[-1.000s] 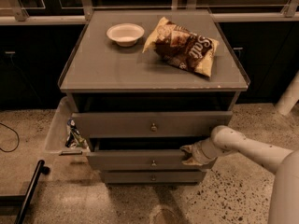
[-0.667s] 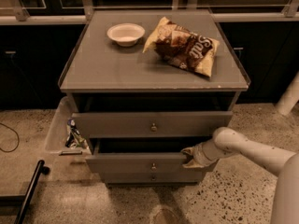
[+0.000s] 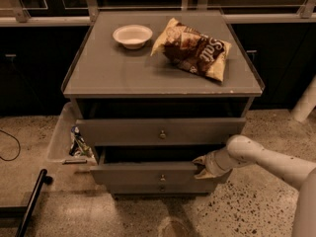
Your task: Open middle drawer
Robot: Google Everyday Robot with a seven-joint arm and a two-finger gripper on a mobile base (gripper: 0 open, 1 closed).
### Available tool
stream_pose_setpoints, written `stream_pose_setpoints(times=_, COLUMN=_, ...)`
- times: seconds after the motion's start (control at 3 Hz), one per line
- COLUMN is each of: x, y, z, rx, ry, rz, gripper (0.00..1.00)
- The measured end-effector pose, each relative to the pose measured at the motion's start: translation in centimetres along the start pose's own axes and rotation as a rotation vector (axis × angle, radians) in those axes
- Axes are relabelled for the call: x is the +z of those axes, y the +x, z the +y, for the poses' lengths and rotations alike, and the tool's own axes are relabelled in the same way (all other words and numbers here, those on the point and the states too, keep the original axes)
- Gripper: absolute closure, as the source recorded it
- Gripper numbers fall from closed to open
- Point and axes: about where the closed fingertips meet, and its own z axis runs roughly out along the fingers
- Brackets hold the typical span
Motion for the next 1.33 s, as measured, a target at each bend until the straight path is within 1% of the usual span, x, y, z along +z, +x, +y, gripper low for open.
stream_pose_setpoints(times=0.33, x=-0.2, y=0.1, z=1.3, rx=0.008, ry=-0.005, rz=0.0, gripper=0.82)
stream_pose_setpoints(times=0.67, x=-0.2, y=0.1, z=1.3, rx=0.008, ry=-0.005, rz=0.0, gripper=0.57)
stream_pose_setpoints(times=1.0, x=0.1, y=0.2, z=0.7, rx=0.018, ry=-0.007, rz=-0.017, gripper=0.34)
stream_pose_setpoints(times=1.33, x=0.3, y=0.6, z=2.8, rx=0.027, ry=-0.034, rz=-0.02, gripper=0.38)
